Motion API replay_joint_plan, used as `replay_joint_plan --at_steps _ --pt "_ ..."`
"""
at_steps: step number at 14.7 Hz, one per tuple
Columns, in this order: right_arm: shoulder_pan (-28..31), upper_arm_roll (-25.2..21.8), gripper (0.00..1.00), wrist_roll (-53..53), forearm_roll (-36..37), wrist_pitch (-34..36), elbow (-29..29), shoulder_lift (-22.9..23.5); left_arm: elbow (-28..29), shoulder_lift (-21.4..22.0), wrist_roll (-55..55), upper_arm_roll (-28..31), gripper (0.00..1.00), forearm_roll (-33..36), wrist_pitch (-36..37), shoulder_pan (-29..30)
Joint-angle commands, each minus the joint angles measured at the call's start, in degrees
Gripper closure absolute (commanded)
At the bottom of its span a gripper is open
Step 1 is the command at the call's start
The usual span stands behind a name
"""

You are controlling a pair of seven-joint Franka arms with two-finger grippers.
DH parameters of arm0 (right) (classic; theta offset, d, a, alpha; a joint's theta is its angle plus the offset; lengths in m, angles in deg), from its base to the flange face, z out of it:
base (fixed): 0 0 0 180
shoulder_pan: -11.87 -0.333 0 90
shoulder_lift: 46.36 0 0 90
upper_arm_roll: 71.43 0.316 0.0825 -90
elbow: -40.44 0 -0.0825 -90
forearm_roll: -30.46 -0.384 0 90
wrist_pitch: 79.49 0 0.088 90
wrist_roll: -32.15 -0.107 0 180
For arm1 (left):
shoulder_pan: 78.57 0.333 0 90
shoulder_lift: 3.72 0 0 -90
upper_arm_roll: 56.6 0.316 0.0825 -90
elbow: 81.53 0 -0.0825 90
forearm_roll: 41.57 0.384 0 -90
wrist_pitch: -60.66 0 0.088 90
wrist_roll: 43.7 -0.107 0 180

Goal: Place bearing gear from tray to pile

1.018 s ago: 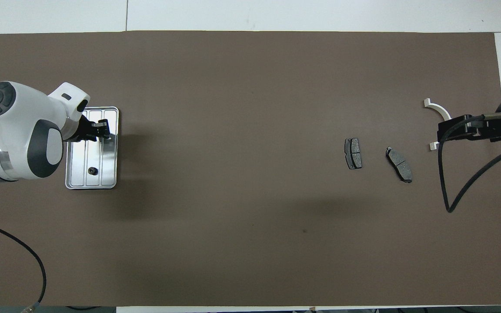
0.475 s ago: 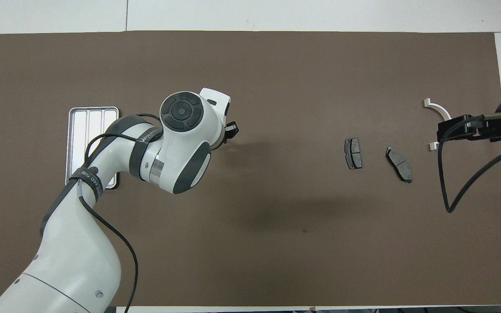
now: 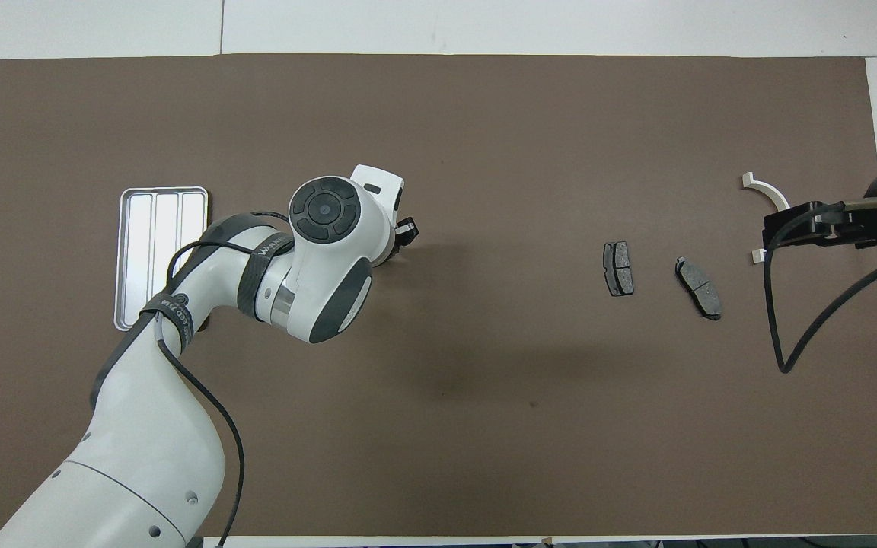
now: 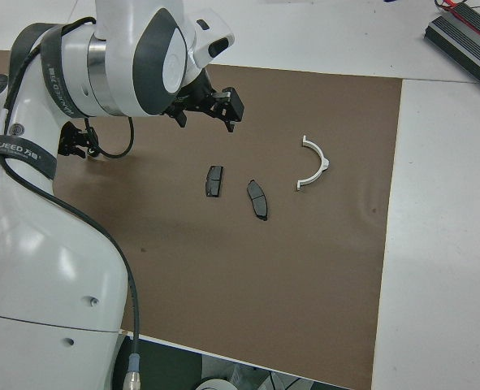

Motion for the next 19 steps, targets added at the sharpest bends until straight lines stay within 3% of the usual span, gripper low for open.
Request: replay_joint_plan --at_steps 1,3,5,7,10,12,13,16,19 --pt "0.0 0.0 0.00 0.3 -0.3 -1.0 1.6 -1.4 -0.8 1.4 0.8 0.6 0.00 0.1 4.4 0.2" --pt "0.0 0.0 0.00 0.3 -0.4 -1.0 1.7 -1.4 2.5 5.6 -2.0 0.6 0.00 0.2 7.2 2.4" --pt "0.0 0.0 0.00 -0.3 -1.7 -0.8 2.1 -1.5 12.9 14.9 -15.4 0.6 0.00 0.3 7.5 8.2" --pt "-0.5 0.3 0.00 -4.3 -3.4 -0.9 2.8 -1.6 17.5 19.5 -30.7 0.5 0.00 0.3 8.4 16.0" --pt "-6.5 0.6 0.00 -14.4 -3.3 -3.3 5.3 -2.0 17.7 19.5 -46.2 0.6 0.00 0.3 8.2 25.2" --pt "-10.6 0.6 0.00 -19.9 -3.3 -7.0 7.5 -1.5 18.0 19.5 -53.8 0.6 0.22 0.3 7.7 29.7" --pt "-12.8 0.6 0.00 -23.4 -3.3 -9.1 8.6 -0.7 19.0 19.6 -56.0 0.6 0.28 0.3 7.0 31.6" --pt "-20.3 0.6 0.00 -35.3 -3.2 -14.8 8.6 4.9 23.1 19.6 -57.0 0.6 0.40 0.3 2.5 33.0" --pt "-27.0 0.6 0.00 -45.1 -2.5 -21.5 6.7 12.6 25.2 20.1 -55.6 0.6 0.42 0.3 2.0 33.1"
